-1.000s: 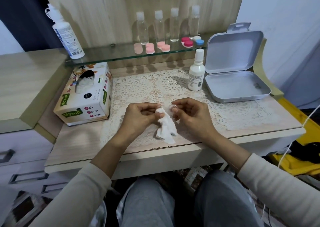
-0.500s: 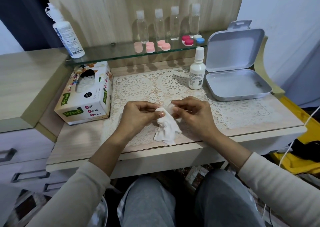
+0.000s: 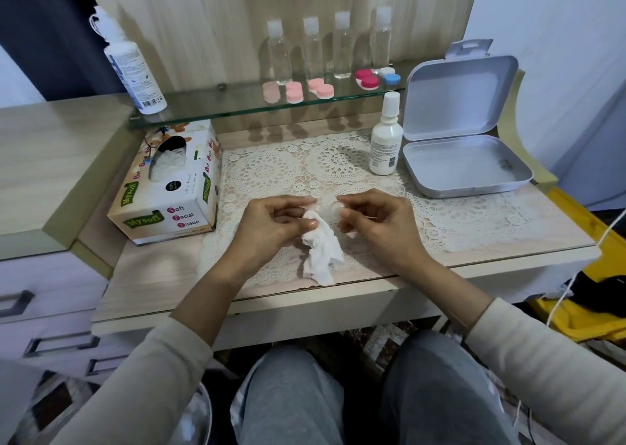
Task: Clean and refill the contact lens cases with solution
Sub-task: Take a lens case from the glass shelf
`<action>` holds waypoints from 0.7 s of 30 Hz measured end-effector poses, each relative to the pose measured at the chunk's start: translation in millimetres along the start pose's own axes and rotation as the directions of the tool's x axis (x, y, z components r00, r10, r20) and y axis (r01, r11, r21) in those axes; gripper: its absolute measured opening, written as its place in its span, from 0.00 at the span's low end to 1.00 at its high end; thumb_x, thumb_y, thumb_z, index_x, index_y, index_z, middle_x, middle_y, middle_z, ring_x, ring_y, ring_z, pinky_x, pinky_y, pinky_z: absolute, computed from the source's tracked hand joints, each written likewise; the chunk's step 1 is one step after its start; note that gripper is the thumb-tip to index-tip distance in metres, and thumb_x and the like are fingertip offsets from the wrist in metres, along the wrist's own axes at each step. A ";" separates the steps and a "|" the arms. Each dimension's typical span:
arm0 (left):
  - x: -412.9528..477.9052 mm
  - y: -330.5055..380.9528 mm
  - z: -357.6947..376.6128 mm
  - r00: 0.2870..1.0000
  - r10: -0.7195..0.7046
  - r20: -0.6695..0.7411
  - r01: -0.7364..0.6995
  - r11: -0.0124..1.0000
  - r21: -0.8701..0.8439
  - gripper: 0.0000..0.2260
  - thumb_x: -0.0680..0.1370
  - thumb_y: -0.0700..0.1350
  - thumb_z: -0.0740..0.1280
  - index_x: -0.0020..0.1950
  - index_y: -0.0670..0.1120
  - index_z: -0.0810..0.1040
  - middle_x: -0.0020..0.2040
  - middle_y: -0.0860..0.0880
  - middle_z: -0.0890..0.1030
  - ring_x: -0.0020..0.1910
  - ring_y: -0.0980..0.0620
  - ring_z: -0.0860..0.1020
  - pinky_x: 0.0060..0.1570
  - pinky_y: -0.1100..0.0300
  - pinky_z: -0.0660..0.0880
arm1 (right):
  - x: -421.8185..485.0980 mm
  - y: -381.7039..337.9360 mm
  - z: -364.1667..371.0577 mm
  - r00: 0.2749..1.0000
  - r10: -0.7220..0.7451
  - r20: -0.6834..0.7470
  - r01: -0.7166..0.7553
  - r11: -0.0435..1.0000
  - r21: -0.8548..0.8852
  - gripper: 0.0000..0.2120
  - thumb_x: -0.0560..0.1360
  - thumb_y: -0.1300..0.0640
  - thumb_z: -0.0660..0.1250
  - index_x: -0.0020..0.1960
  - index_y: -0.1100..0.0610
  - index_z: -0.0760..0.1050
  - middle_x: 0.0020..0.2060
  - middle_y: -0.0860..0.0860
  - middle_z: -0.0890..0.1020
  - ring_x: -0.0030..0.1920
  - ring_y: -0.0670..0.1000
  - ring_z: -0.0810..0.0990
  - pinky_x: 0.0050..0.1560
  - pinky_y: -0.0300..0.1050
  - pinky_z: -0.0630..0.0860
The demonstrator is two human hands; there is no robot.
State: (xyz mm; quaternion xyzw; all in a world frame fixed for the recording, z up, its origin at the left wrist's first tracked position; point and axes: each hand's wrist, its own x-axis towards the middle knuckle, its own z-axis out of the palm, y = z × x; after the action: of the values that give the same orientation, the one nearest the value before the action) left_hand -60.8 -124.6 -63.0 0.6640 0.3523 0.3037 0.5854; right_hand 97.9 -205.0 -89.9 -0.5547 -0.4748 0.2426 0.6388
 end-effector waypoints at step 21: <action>-5.9 11.5 1.1 0.993 0.054 -0.103 -0.074 0.976 -0.206 0.08 0.69 0.34 0.70 0.46 0.42 0.80 0.34 0.48 0.81 0.38 0.49 0.83 0.40 0.65 0.78 | 1.9 -24.5 -4.4 1.000 -0.005 -0.019 0.003 0.991 -0.132 0.13 0.67 0.66 0.73 0.36 0.52 0.73 0.37 0.49 0.79 0.37 0.46 0.77 0.39 0.38 0.74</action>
State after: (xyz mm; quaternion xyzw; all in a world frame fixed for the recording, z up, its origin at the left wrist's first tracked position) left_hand -61.9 -130.8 -51.7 0.5943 0.3247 0.3895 0.6243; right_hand 97.3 -212.0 -65.9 -0.5971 -0.4847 0.2039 0.6057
